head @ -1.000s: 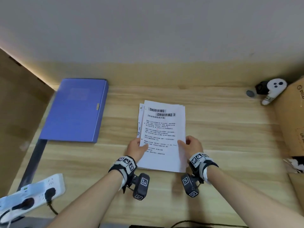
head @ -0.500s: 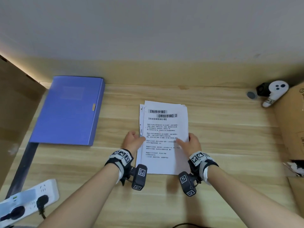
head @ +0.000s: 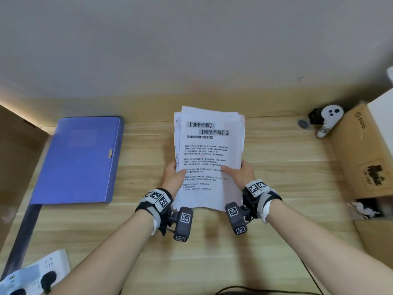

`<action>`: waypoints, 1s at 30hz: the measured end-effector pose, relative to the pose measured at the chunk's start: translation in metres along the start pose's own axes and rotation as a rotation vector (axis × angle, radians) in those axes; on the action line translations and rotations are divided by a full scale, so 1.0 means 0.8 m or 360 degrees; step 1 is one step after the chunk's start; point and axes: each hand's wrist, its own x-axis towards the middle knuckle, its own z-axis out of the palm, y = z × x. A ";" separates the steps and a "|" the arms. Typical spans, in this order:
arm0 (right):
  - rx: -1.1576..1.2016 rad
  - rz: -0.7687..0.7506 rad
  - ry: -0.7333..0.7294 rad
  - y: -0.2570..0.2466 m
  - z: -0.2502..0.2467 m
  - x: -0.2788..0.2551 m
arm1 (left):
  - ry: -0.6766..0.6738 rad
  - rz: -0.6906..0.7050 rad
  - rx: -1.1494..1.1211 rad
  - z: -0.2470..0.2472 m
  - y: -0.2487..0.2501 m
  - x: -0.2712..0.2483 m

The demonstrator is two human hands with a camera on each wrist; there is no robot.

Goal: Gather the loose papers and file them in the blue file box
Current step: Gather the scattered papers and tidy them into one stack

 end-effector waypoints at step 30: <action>0.0186 -0.0723 -0.0166 -0.116 -0.106 -0.088 | -0.0461 0.0707 -0.0080 0.004 0.116 -0.072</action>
